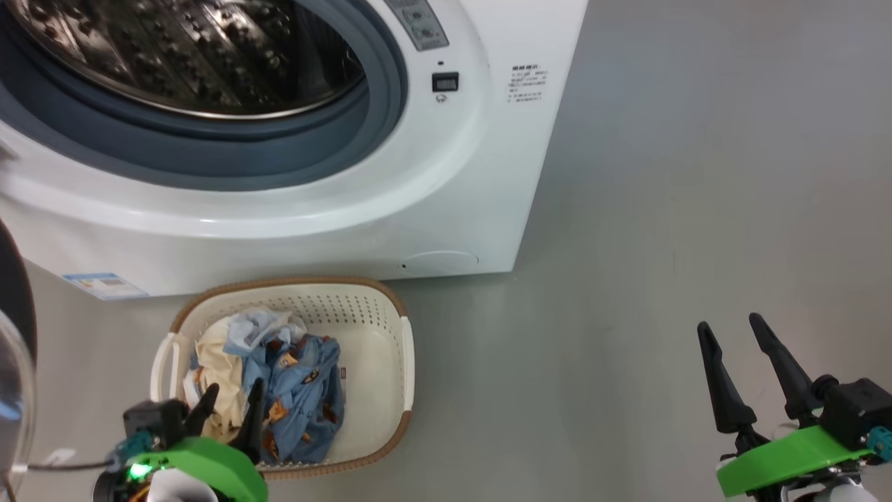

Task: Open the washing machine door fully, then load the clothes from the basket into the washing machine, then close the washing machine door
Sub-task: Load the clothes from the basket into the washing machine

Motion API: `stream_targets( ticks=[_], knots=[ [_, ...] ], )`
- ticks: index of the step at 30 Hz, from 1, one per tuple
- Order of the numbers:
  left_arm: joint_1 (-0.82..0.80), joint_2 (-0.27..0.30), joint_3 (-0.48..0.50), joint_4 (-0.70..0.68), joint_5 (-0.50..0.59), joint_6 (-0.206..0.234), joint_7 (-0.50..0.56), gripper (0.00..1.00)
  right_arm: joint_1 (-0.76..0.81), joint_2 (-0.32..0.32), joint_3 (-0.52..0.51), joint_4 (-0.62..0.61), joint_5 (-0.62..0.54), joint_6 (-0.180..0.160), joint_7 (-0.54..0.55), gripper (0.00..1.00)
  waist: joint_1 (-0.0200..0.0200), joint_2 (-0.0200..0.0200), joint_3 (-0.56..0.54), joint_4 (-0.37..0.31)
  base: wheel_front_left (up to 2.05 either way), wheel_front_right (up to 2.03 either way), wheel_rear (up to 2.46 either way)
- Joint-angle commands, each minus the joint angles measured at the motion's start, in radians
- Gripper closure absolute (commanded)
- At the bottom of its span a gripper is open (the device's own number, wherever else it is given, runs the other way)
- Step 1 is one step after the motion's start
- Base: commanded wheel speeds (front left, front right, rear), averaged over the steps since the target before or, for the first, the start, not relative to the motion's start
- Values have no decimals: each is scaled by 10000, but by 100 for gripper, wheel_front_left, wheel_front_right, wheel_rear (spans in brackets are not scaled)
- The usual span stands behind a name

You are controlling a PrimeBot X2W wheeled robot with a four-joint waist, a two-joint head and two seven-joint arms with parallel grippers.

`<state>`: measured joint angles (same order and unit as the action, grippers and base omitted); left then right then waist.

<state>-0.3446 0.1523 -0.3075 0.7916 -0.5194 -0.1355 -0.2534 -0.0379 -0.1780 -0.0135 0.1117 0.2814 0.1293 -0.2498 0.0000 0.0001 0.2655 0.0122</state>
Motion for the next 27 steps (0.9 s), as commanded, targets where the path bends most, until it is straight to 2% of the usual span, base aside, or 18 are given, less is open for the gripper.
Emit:
stream_targets(
  ticks=[1,9,19,27],
  knots=[
    [-340,254,212,17,-33,48,-84,0,-229,-55,223,-266,-106,14,-120,0,0,-1,372,-89,0,0,0],
    [-1965,422,-459,2056,-236,48,-84,0,-797,13,402,-381,-209,14,-120,0,0,-1,1360,-217,0,0,0],
    [-3660,615,-1092,3948,-500,48,-63,0,-1402,89,509,-598,-361,14,-120,0,0,-1,2404,-287,0,0,0],
    [-4465,730,-1188,4751,-682,48,114,0,-1776,153,599,-730,-447,14,-120,0,0,-1,2973,-417,0,0,0]
  ],
)
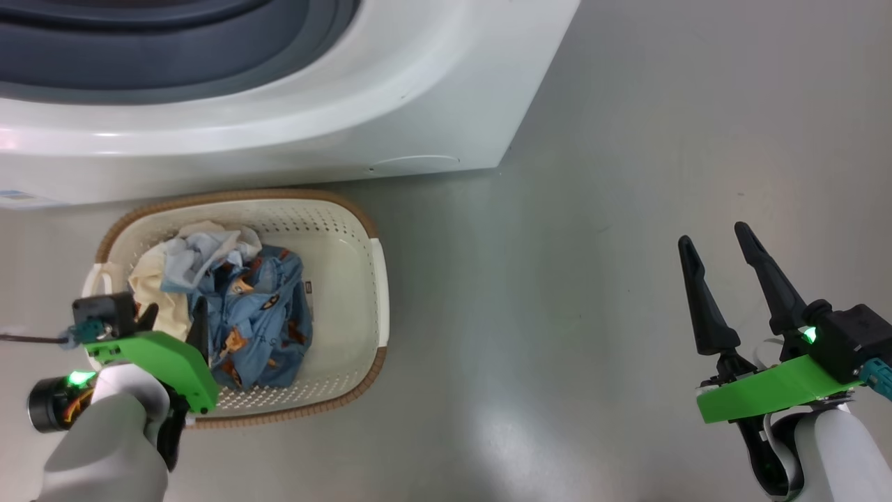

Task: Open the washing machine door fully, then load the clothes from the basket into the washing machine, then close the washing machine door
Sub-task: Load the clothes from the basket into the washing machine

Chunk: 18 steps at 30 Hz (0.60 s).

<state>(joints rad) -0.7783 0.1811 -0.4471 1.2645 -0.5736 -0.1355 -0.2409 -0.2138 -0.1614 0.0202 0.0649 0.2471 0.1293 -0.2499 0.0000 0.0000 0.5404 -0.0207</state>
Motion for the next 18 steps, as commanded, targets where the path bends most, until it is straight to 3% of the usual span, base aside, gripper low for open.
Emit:
stream_targets(
  ticks=[1,18],
  knots=[
    [-203,470,207,63,-154,48,32,0,-57,-8,275,-281,-113,14,-118,0,0,0,301,-107,0,0,0],
    [-1063,737,220,249,-295,587,367,0,-545,104,388,-566,-245,14,-118,0,0,0,1207,-254,0,0,0]
  ],
)
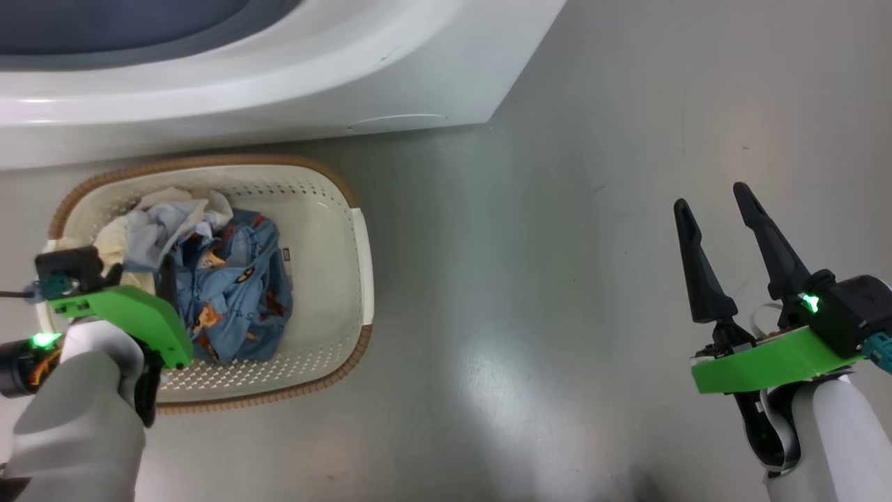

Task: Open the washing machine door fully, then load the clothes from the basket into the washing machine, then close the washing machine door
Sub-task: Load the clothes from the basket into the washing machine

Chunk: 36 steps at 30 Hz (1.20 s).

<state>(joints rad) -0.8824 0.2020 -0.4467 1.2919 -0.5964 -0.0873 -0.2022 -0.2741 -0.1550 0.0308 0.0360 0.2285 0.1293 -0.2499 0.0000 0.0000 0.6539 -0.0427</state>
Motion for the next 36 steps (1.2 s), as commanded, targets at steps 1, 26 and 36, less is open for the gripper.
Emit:
stream_targets(
  ticks=[1,26,36],
  knots=[
    [-54,558,218,-23,-75,144,-15,0,34,47,292,-290,-62,14,-118,0,0,0,118,-49,0,0,0],
    [-406,1067,165,-12,-355,490,939,0,-266,139,622,-485,-96,14,-118,0,0,0,842,-382,0,0,0],
    [-505,1218,80,-12,-418,463,1209,0,-305,130,711,-525,-114,14,-118,0,0,0,1028,-468,0,0,0]
  ],
)
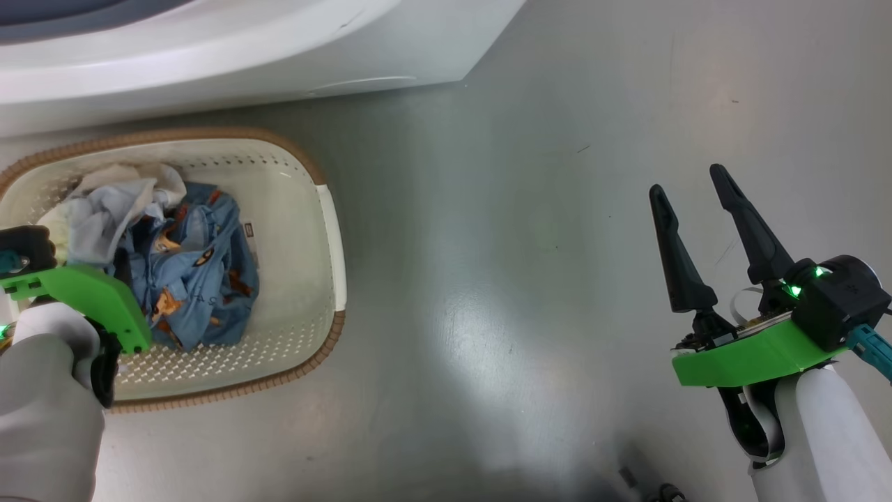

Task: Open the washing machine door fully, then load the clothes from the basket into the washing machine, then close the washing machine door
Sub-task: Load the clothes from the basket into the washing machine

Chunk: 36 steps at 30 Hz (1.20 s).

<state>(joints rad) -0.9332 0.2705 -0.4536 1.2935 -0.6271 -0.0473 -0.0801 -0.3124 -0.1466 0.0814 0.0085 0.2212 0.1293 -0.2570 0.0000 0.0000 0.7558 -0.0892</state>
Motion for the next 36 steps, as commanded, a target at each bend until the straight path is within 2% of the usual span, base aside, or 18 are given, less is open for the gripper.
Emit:
stream_targets(
  ticks=[1,2,3,5,13,20,36],
  knots=[
    [-4,534,140,-27,-122,40,19,27,74,41,207,-251,-45,14,-48,0,0,0,14,1,0,0,0],
    [-4,529,125,-27,-128,19,50,58,73,35,210,-247,-48,14,-48,0,0,0,5,5,0,0,0],
    [-2,524,115,-27,-136,7,67,69,76,28,214,-243,-49,14,-48,0,0,0,-7,10,0,0,0],
    [19,506,109,-27,-171,-34,91,100,83,10,225,-230,-48,14,-48,0,0,0,-44,15,0,0,0],
    [79,430,90,-27,-270,-121,-14,100,78,-43,224,-195,-51,14,-48,0,0,0,-191,77,0,0,0],
    [370,189,327,-27,-661,-312,-508,100,164,-73,171,-80,-33,14,-48,0,0,0,-719,317,0,0,0],
    [1318,-395,235,-213,-936,-805,-1746,100,877,-449,-36,250,172,14,-48,0,0,0,-2723,787,0,0,0]
  ],
)
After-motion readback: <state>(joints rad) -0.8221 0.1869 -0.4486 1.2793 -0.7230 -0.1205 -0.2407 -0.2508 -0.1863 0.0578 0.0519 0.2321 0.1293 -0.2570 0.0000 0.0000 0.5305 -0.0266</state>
